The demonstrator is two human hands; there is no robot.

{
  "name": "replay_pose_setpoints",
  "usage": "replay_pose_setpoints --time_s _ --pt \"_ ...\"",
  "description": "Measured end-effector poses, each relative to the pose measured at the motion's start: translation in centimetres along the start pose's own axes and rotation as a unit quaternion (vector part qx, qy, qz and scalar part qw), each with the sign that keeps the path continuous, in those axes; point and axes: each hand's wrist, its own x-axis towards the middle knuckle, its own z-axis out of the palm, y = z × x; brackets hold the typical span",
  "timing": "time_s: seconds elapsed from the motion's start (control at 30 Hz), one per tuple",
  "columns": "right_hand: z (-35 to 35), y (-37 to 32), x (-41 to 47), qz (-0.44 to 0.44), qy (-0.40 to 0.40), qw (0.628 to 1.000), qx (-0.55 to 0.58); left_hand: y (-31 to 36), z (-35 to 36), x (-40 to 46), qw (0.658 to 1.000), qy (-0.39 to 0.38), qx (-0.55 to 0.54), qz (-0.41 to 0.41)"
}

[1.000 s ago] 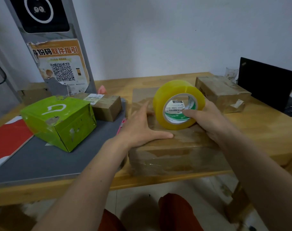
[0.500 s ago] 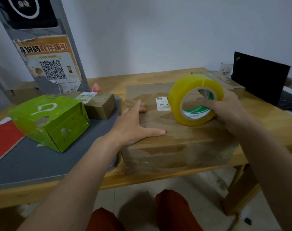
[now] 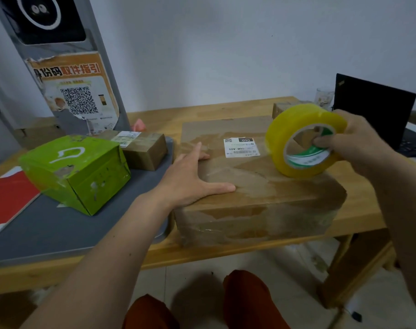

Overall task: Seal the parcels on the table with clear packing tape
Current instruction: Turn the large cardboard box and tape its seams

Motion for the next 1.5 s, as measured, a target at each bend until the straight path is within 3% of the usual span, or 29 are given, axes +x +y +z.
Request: replay_pose_setpoints --time_s 0.17,0.4,0.53,0.67,0.83,1.17,1.5 --pt "0.8 2.7 -1.1 0.055 0.032 0.994 0.090 0.4 -0.1 0.1 1.000 -0.008 0.020 0.008" --pt "1.0 3.3 -1.0 0.043 0.044 0.995 0.076 3.6 1.1 -0.1 0.986 -0.017 0.161 -0.026" --pt "-0.3 1.9 -0.6 0.021 0.000 0.998 0.059 3.4 1.3 -0.5 0.989 -0.005 0.141 -0.038" --pt "-2.2 2.1 -0.3 0.030 0.042 0.996 0.072 3.2 1.2 -0.3 0.989 -0.005 0.140 -0.038" --pt "0.1 4.4 -1.5 0.091 0.087 0.975 0.183 3.2 1.3 -0.2 0.989 -0.004 0.141 -0.037" --pt "-1.3 3.7 -1.6 0.068 0.101 0.978 0.168 3.2 1.3 -0.3 0.987 -0.008 0.154 -0.041" --pt "-0.6 5.0 -1.5 0.066 0.130 0.976 0.162 5.3 2.0 -1.1 0.966 -0.095 0.238 0.018"
